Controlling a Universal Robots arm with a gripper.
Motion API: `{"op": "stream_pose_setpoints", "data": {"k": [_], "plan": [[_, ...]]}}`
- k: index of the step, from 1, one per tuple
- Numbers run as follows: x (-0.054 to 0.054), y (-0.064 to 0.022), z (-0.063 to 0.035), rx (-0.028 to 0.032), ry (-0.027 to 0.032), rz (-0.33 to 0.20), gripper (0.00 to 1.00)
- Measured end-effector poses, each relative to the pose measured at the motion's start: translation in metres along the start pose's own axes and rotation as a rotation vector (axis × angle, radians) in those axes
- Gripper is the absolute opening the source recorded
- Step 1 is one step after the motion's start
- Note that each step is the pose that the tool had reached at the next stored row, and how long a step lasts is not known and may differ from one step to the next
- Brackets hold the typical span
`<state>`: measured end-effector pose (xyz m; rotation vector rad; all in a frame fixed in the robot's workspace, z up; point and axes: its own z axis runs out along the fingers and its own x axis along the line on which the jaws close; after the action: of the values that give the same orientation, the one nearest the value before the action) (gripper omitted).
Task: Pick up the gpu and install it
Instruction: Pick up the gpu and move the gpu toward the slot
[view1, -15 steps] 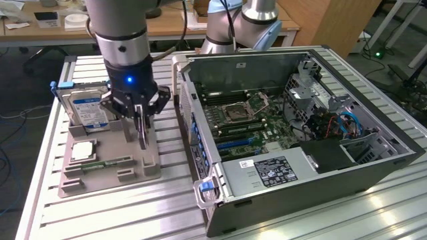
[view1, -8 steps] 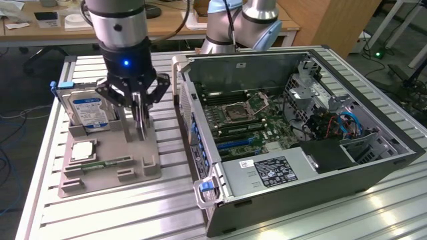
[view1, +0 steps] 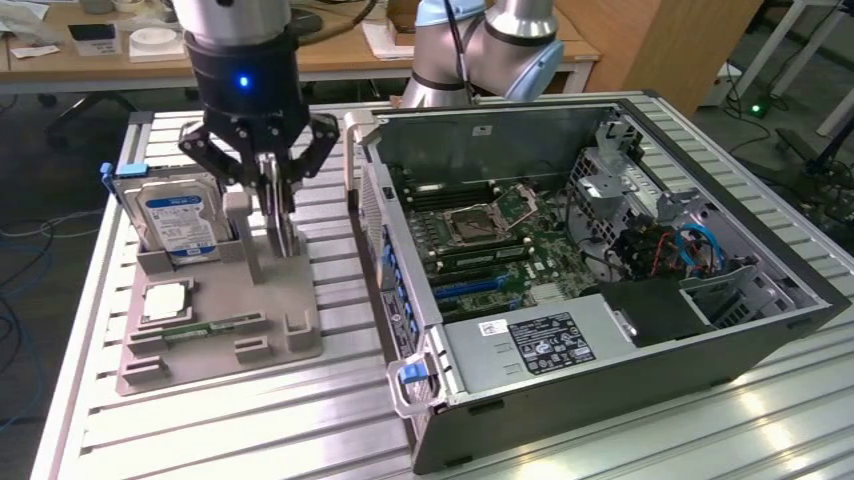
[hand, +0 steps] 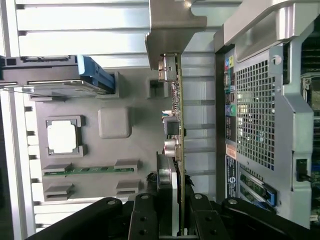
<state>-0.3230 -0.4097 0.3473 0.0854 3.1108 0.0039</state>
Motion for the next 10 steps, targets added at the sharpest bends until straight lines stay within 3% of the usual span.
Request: {"op": "stream_pose_setpoints", "data": {"k": [10], "plan": [[-0.001, 0.0001, -0.0454, 0.0, 0.0, 0.0, 0.28]]}}
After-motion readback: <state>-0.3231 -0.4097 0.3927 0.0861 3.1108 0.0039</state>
